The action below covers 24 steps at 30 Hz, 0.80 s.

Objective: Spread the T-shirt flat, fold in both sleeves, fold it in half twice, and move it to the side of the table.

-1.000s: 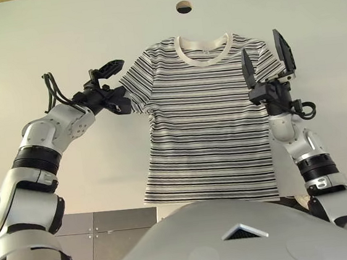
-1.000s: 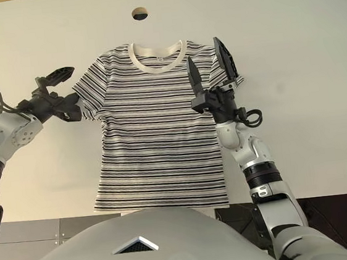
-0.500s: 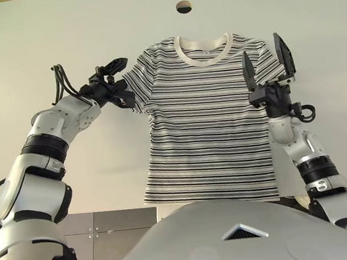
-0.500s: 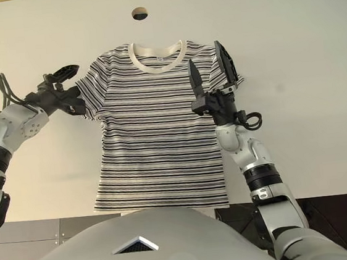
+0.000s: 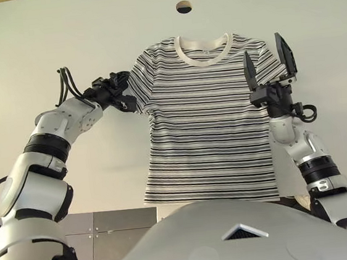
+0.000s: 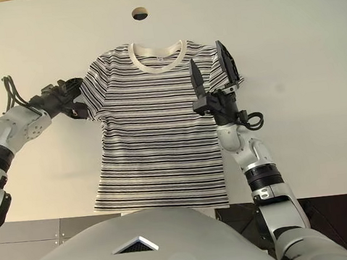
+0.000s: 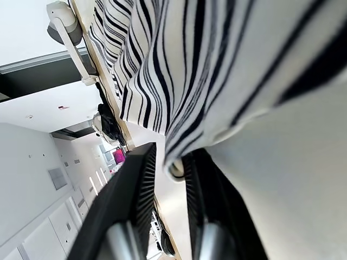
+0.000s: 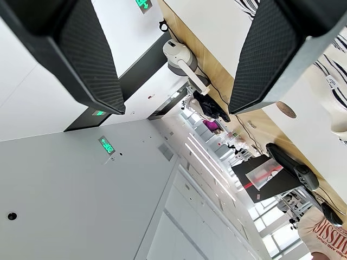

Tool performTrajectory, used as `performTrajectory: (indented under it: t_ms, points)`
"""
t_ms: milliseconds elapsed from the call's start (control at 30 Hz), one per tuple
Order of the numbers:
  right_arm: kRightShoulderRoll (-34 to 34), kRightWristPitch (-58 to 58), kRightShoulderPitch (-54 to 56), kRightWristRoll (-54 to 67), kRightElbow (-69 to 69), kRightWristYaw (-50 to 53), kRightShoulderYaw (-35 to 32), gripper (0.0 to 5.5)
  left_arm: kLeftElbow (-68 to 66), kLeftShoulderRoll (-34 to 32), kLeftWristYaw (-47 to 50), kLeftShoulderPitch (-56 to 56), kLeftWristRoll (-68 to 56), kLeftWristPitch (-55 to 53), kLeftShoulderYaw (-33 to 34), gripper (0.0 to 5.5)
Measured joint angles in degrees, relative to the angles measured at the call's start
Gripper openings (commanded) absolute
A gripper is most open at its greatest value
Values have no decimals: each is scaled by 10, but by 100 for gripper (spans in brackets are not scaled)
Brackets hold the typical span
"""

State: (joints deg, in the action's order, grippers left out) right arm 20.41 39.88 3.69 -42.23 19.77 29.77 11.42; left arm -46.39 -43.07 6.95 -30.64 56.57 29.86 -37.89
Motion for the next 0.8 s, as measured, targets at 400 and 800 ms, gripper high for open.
performTrajectory:
  t_ms: [400,800]
  points:
    - [2,-1,-6,12,-13,0,-11,352,33,-2,29,38,-41,-25,43,12]
    - [1,-1,-7,19,-11,2,-11,352,134,55,97,93,-80,-43,100,12]
